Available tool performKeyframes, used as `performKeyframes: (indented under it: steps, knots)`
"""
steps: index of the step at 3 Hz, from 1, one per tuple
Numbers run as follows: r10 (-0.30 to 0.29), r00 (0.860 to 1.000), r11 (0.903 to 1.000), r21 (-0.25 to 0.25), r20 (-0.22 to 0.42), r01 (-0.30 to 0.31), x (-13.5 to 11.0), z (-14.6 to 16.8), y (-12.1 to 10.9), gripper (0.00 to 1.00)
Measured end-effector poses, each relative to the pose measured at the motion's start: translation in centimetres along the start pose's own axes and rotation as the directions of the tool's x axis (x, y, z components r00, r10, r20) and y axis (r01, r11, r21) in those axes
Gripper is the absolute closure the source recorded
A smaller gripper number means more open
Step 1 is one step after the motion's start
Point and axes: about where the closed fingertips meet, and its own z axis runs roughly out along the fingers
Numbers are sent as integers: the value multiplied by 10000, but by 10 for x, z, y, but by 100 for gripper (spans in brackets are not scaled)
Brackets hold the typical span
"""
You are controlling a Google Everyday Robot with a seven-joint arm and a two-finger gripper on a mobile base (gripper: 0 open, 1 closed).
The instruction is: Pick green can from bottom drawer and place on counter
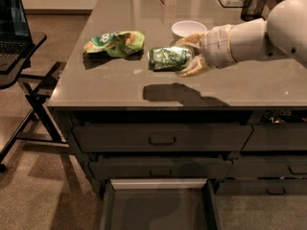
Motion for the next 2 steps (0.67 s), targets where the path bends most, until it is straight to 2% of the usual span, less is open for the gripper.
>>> performKeyframes:
  steps: [2]
  knots:
    - [494,9986,9983,-302,-209,-500,21,20,-2,100]
